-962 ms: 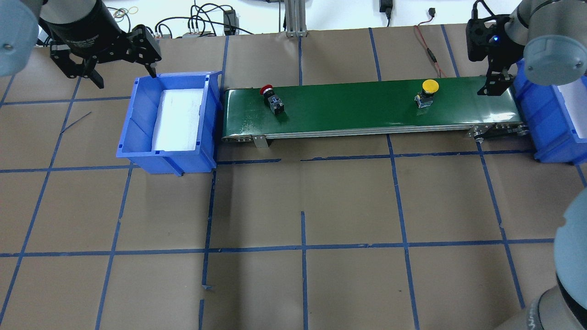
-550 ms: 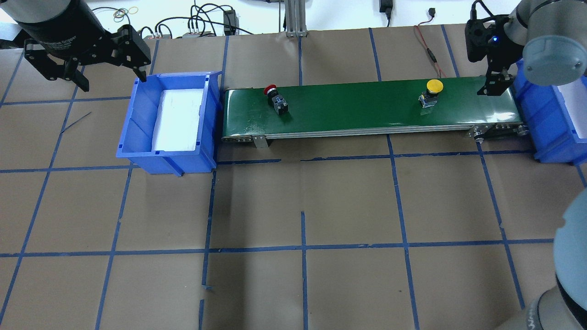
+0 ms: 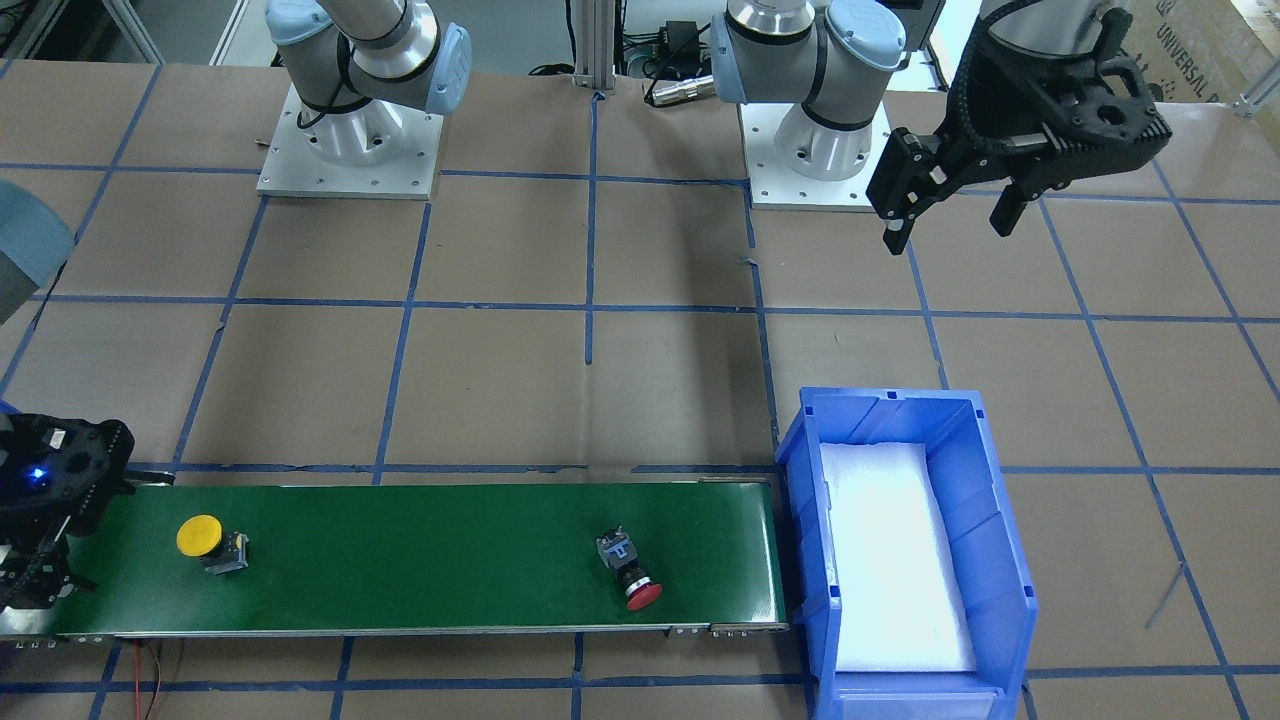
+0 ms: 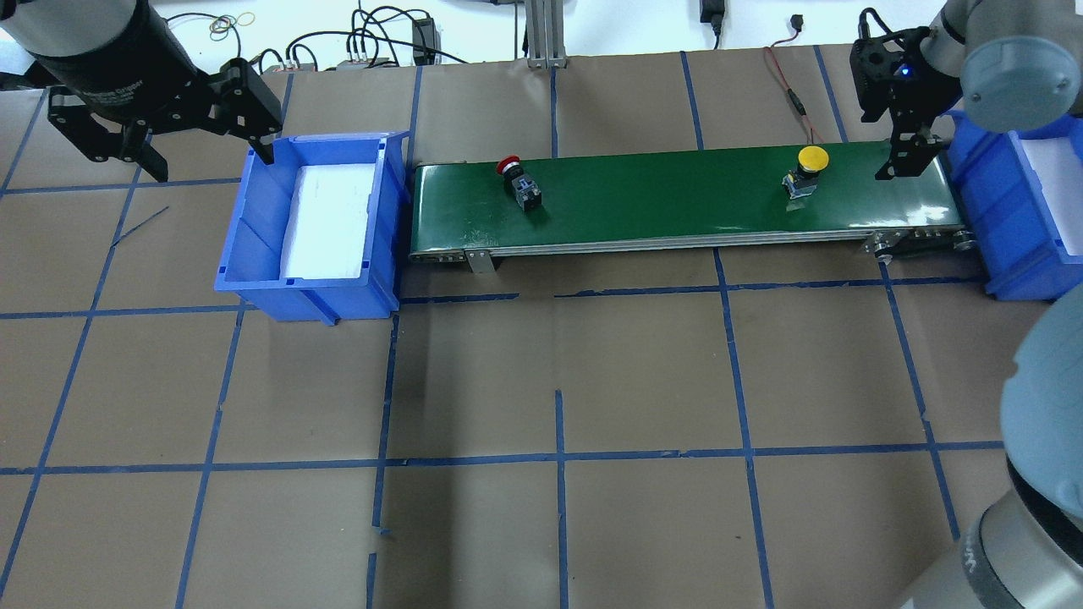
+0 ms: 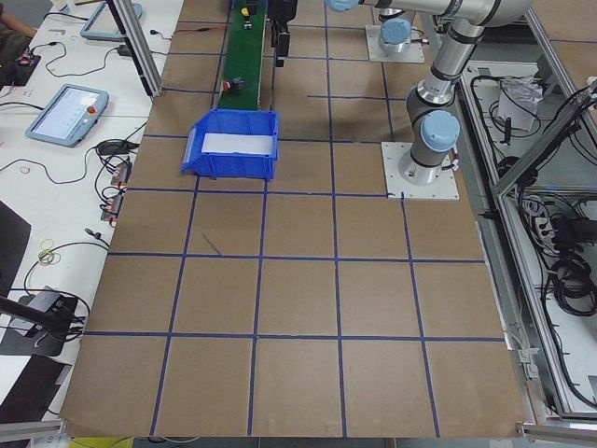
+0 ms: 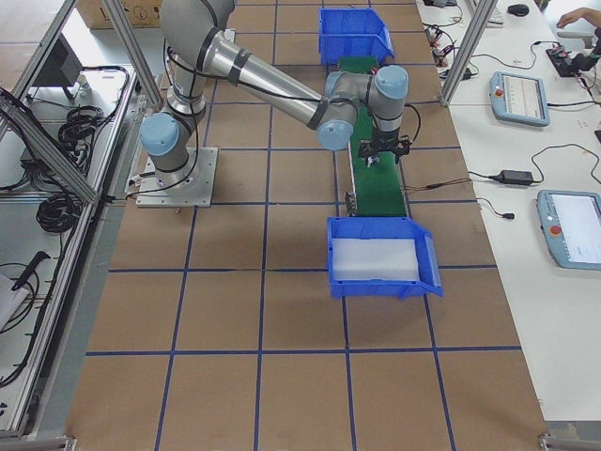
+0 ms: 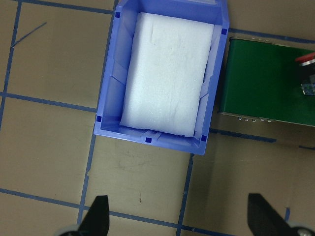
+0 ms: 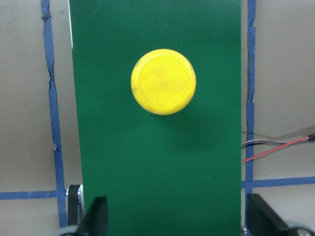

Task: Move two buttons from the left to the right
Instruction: 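Lower the right gripper onto the yellow button arriving at the belt end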

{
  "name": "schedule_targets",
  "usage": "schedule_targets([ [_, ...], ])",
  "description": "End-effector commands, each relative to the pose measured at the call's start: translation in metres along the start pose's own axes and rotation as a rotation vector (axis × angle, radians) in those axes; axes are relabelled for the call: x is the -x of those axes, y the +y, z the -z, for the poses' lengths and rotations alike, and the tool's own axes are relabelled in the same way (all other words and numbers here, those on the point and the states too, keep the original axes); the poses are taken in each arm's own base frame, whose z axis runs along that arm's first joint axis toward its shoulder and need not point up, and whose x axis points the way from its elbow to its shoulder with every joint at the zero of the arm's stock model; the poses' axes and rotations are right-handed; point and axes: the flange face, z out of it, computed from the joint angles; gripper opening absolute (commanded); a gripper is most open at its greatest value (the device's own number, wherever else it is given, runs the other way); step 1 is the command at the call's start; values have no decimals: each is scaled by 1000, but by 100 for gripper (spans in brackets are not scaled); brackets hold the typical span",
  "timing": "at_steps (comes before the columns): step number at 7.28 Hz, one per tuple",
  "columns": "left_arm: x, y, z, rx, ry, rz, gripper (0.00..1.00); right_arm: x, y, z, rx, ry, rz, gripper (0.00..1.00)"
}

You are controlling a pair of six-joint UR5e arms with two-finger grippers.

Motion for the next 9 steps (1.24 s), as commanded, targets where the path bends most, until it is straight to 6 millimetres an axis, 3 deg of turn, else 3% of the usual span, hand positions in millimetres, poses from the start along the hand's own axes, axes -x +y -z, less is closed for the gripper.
schedule_targets([
  [1,0,0,-8,11,-3,-4,100,-5,1,4,-7,-26,12,99],
  [4,0,-2,-8,7,4,-10,100,-4,-12,3,-7,-22,28,100],
  [6,-10,-3,-4,10,100,-10,100,-3,-22,-1,-8,-23,42,100],
  [9,-4,-2,-6,24,75,-3,100,-3,-22,-6,-9,-29,38,100],
])
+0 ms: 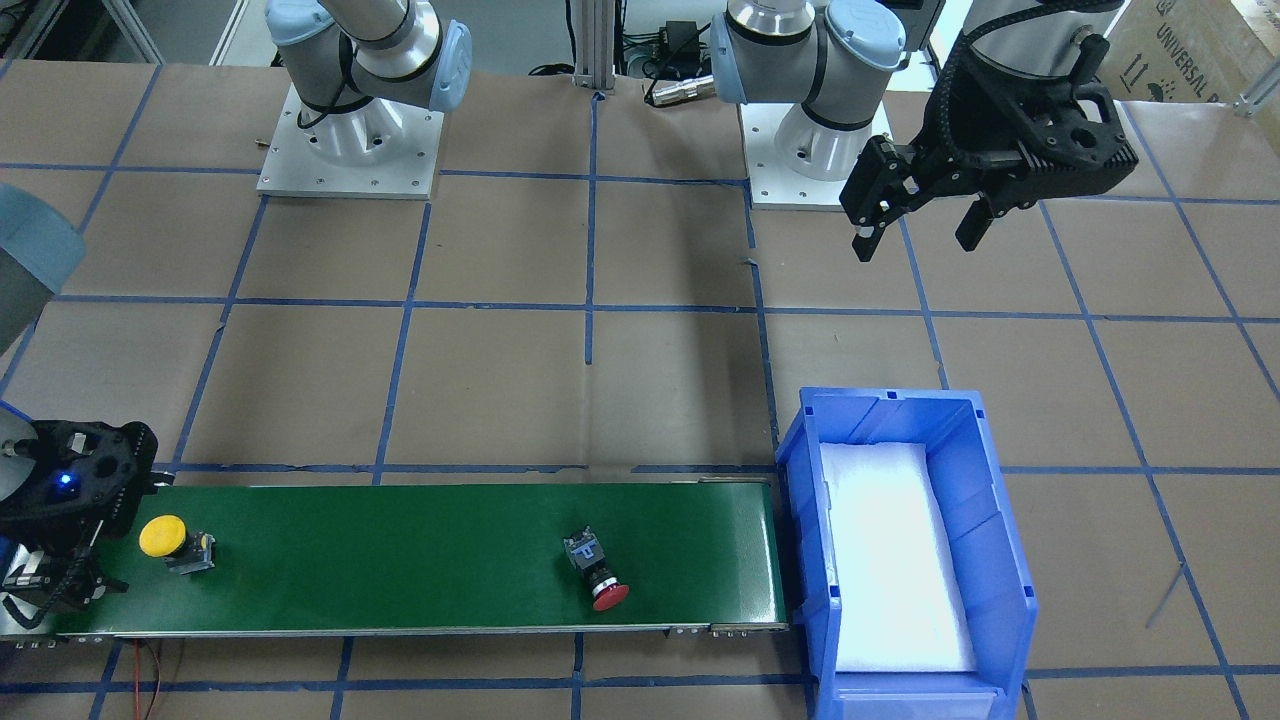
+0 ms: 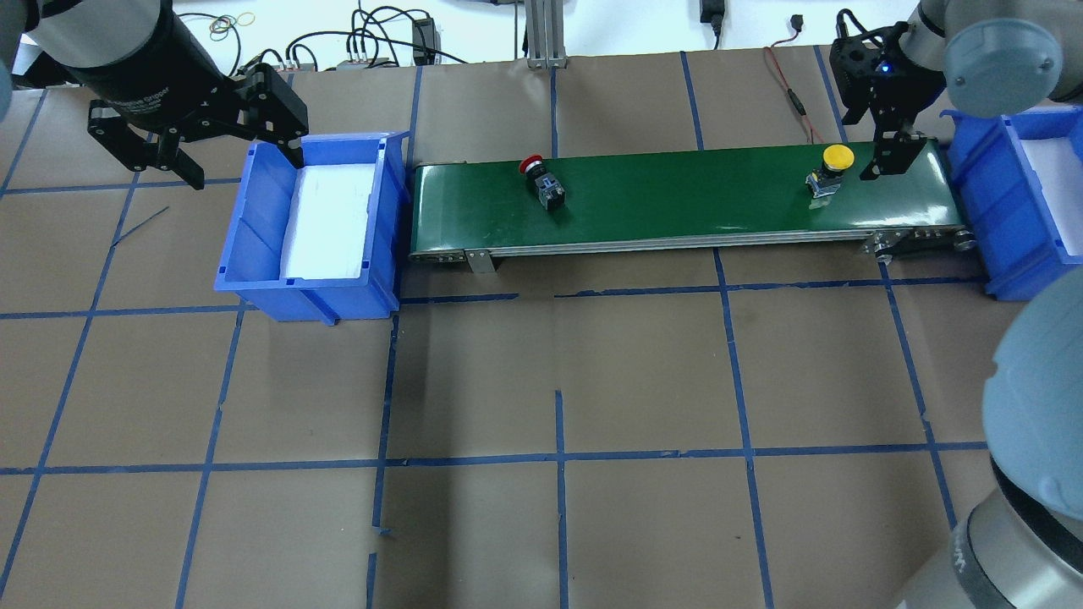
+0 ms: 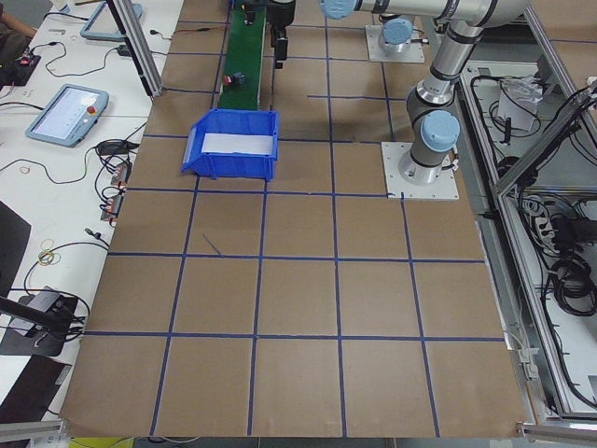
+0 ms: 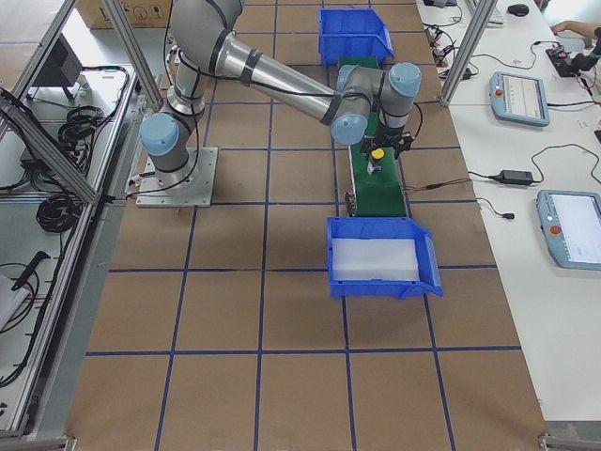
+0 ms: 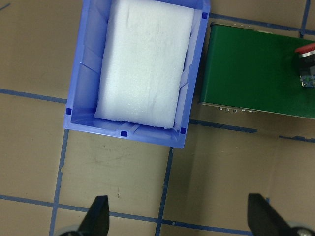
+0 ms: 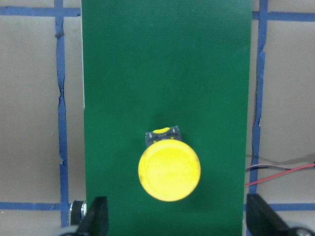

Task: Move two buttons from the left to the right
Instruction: 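Lower the right gripper onto the yellow button arriving at the belt end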

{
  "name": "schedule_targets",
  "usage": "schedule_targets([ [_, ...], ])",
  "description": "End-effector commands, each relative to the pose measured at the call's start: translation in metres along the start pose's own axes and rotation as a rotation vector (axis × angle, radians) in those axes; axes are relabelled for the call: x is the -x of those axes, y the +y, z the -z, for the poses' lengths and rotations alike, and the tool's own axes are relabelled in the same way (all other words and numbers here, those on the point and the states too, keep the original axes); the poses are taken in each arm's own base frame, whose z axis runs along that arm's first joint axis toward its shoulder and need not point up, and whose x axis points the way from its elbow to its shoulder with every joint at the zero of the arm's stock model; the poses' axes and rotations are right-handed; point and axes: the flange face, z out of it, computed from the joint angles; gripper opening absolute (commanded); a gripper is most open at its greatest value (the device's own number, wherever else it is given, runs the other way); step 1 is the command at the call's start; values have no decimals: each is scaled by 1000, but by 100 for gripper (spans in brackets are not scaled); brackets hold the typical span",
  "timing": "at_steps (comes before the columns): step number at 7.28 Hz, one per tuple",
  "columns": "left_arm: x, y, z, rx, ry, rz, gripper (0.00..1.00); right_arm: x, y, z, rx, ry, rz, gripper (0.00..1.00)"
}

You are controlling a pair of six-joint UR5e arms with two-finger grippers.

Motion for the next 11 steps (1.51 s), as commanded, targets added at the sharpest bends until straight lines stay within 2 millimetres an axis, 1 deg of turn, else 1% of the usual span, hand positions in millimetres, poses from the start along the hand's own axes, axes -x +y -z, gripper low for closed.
schedule_targets([
  [1,2,-1,5,-10,-24,-1,100,-3,1,-6,1,5,-1,99],
  [2,4,0,6,-14,-28,2,100,-2,1,-9,2,6,-1,99],
  [3,9,1,-5,11,-37,8,100,0,-1,-16,3,9,0,94],
  [4,8,0,-9,18,-32,6,100,-1,1,-20,8,14,-1,86],
  [5,11,0,-10,22,-36,10,100,-1,2,-21,12,13,-1,73],
  [7,12,1,-11,40,-43,11,100,-2,9,-20,83,17,-3,31],
  [8,12,2,-11,46,-43,12,100,-2,9,-19,83,19,-4,21],
  [9,12,2,-11,46,-42,12,100,-2,8,-17,81,23,-3,17],
  [10,12,2,-11,48,-42,12,100,-2,8,-12,83,30,-3,16],
  [11,13,2,-11,47,-42,12,100,-4,10,6,93,59,-7,16],
])
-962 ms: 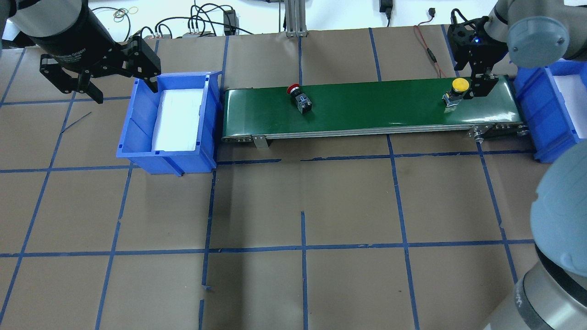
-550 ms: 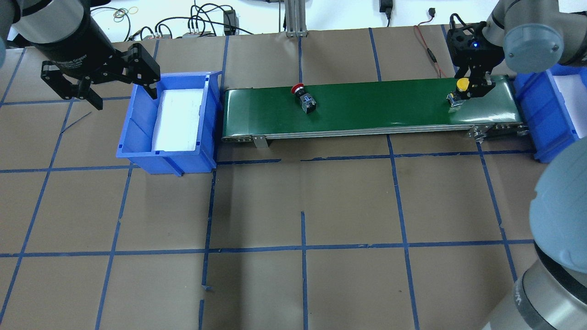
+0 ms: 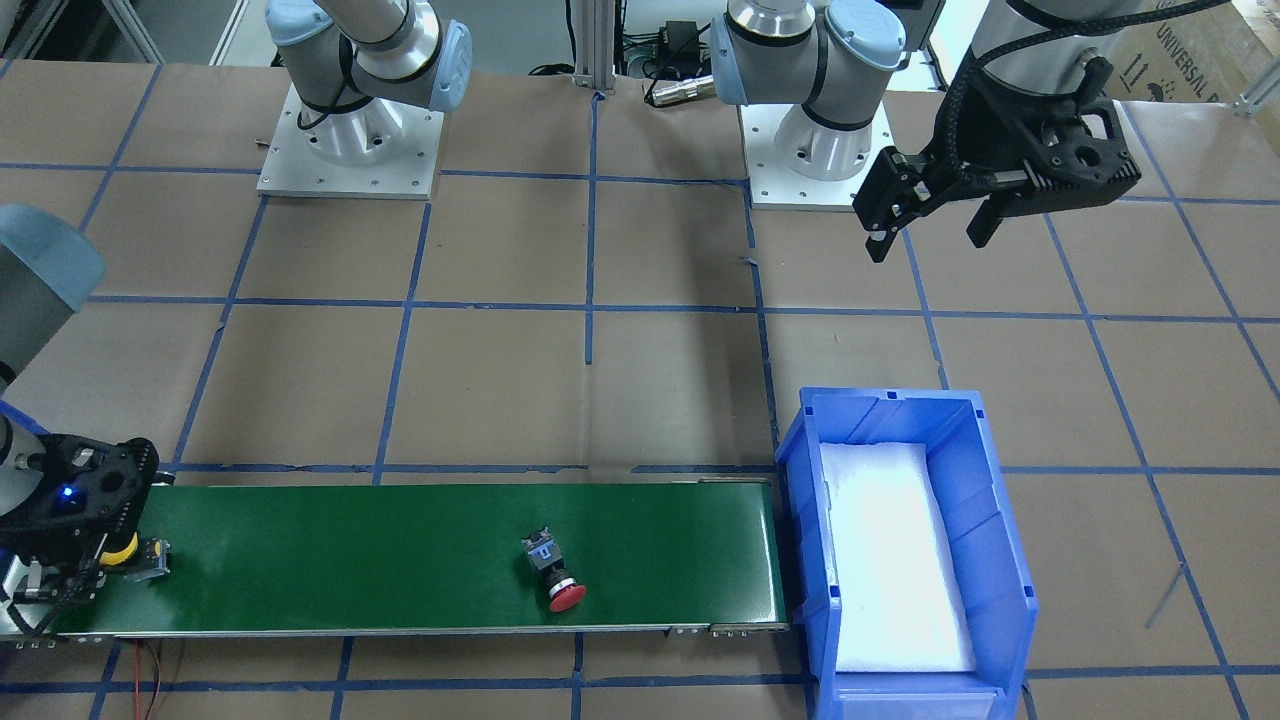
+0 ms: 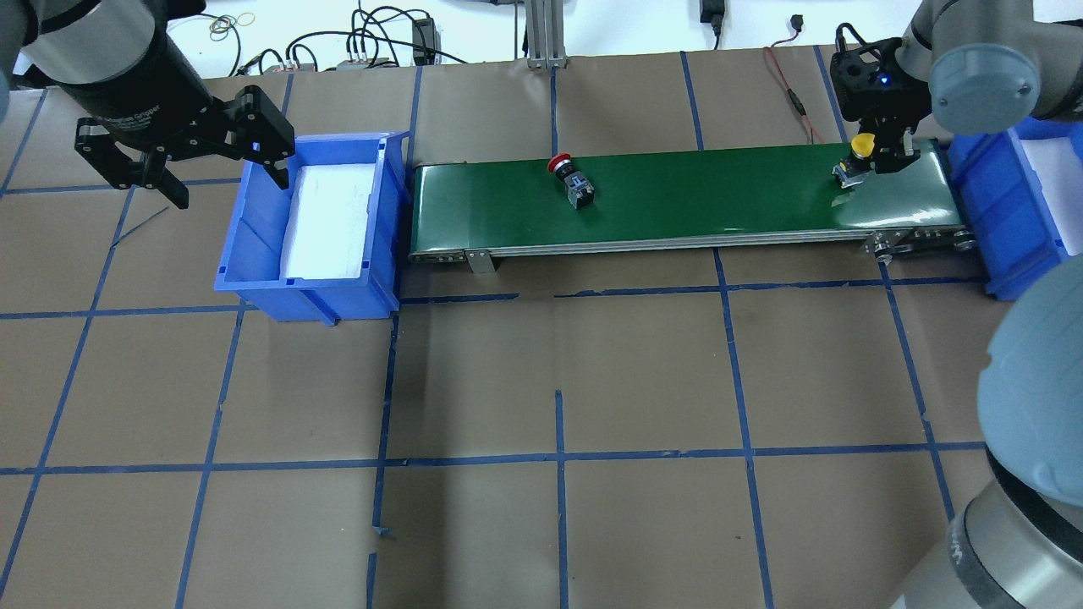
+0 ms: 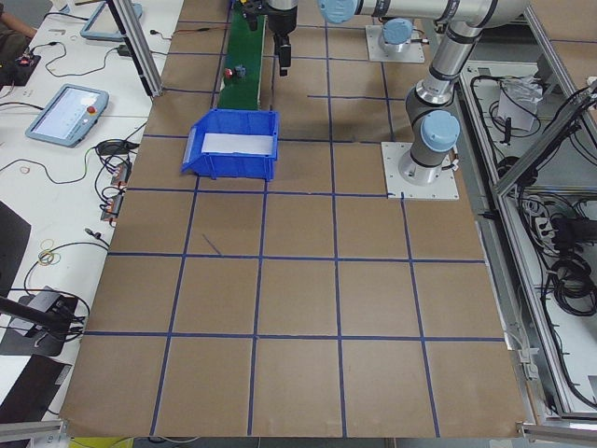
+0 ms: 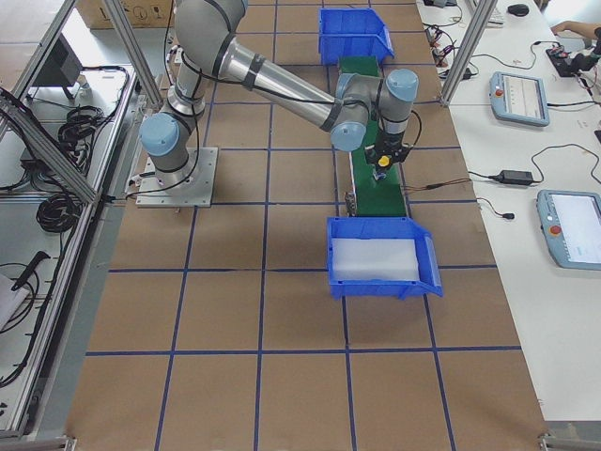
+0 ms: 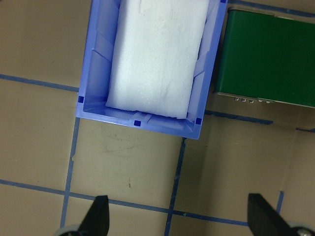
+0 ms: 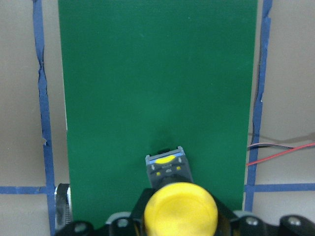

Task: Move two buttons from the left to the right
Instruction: 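Close the right gripper on the yellow button and lift it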

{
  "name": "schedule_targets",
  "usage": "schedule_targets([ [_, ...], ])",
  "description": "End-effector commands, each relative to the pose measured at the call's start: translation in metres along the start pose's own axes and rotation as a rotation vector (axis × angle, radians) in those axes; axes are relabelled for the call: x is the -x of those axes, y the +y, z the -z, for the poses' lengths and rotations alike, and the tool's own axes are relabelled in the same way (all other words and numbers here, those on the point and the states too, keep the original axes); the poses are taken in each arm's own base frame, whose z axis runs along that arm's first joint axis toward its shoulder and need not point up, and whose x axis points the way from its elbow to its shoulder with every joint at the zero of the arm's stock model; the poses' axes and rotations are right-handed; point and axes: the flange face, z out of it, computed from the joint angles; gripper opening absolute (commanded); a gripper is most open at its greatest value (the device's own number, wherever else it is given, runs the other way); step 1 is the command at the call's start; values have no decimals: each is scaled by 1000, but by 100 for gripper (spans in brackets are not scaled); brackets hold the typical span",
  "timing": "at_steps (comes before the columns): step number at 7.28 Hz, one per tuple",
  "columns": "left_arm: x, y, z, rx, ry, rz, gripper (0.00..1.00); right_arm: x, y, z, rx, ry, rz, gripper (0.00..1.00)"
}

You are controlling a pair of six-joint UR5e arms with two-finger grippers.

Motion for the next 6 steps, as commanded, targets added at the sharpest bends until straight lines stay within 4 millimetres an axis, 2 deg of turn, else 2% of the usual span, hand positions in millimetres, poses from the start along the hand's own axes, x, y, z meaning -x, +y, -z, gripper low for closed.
schedule_targets([
  [1,0,0,0,0,3,0,100,1,9,58,39,88,-35,16],
  [2,-1,0,2,-5,11,-1,100,9,26,88,93,119,-77,15],
  [3,-1,-1,5,-11,12,0,100,18,66,96,112,124,-122,15],
  [5,0,-1,0,0,14,1,100,43,159,108,127,137,-184,13],
  [6,1,-1,1,-1,14,3,100,52,186,104,99,148,-160,13],
])
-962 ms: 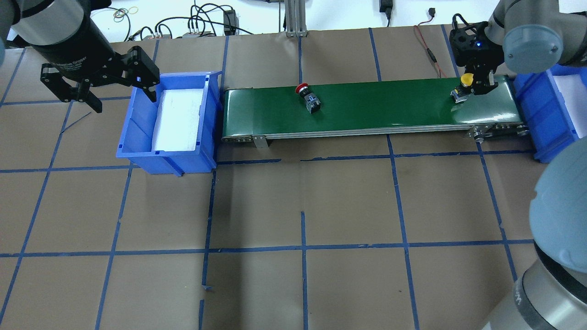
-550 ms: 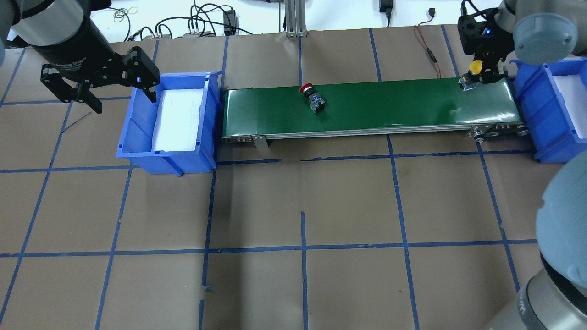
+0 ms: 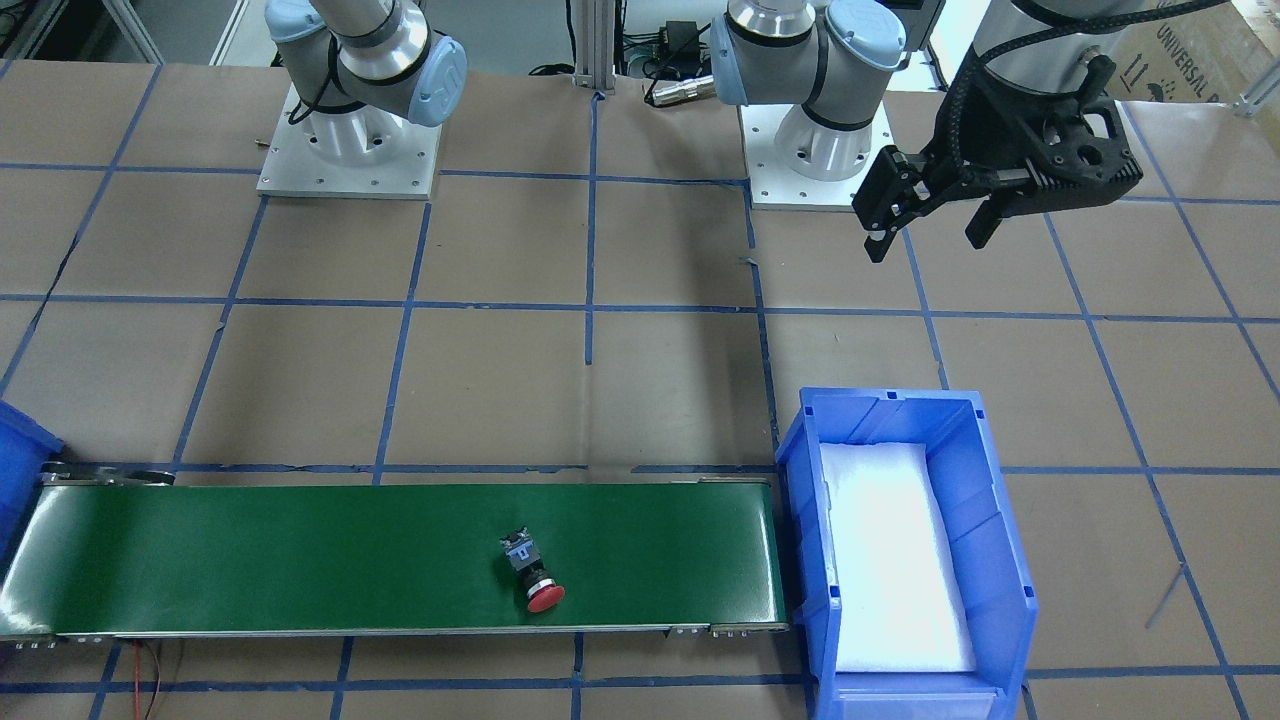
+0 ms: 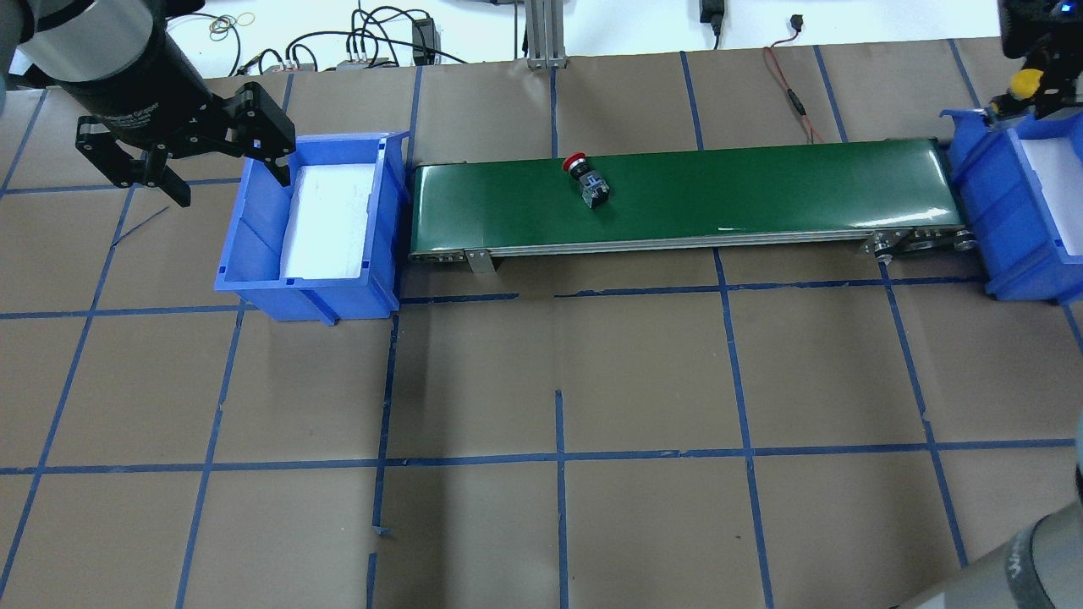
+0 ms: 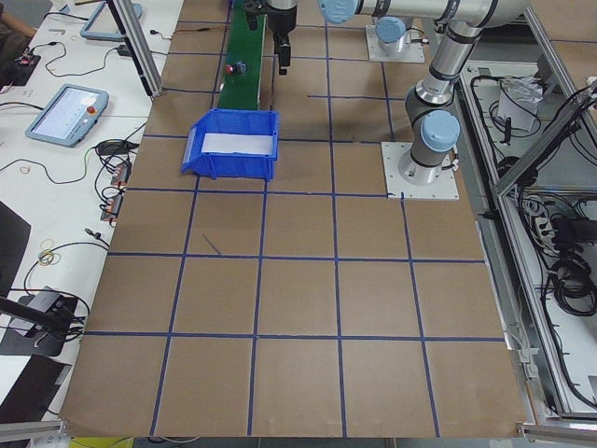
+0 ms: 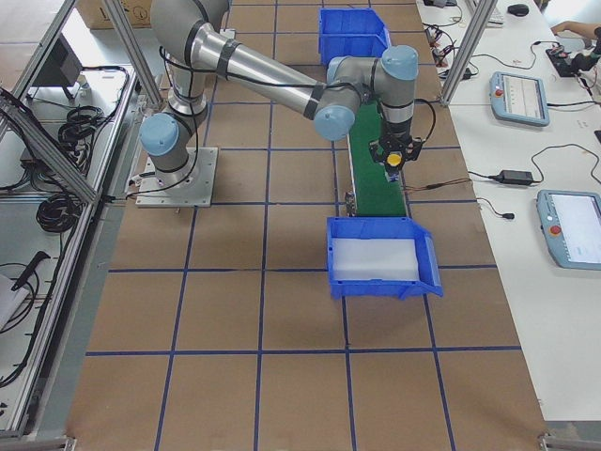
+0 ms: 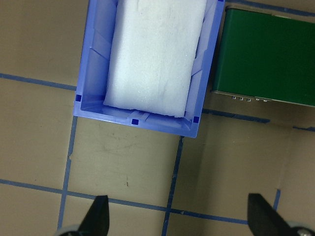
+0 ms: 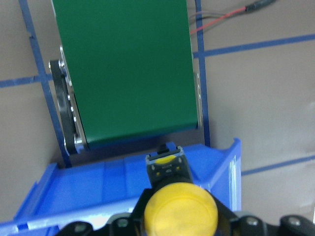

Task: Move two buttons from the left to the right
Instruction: 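Close the right gripper on the yellow button and lift it, then carry the yellow button into the blue bin beside the belt end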

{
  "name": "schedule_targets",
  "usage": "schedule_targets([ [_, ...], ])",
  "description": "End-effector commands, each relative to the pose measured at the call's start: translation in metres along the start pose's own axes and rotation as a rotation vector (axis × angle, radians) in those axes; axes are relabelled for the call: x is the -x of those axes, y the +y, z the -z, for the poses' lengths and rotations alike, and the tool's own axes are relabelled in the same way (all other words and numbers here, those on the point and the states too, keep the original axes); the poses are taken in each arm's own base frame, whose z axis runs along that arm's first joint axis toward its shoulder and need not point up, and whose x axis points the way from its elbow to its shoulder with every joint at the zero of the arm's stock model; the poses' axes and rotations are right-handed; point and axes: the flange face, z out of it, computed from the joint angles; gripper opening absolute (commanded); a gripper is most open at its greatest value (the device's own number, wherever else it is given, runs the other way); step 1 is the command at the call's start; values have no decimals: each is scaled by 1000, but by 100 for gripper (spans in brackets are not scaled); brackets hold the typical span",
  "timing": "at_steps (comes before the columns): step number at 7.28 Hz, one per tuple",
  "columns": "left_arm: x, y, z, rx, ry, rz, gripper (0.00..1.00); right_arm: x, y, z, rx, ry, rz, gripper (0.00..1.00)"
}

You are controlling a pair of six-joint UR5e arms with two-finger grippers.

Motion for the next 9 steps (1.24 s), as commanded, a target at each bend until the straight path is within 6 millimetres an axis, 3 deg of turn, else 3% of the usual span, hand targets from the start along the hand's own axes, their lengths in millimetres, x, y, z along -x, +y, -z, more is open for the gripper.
schedule_targets([
  [1,1,0,0,1,-2,1,100,14,79,-13,-34,23,-5,13],
  [2,1,-1,-3,5,-3,1,100,20,109,-30,-74,36,4,13],
  [4,-2,-2,-5,13,20,3,100,24,157,-94,-162,87,82,13],
  [7,-3,-3,-5,4,25,1,100,24,166,-142,-147,71,114,13],
  [9,-2,-3,-5,2,22,0,100,29,168,-160,-124,20,125,14],
])
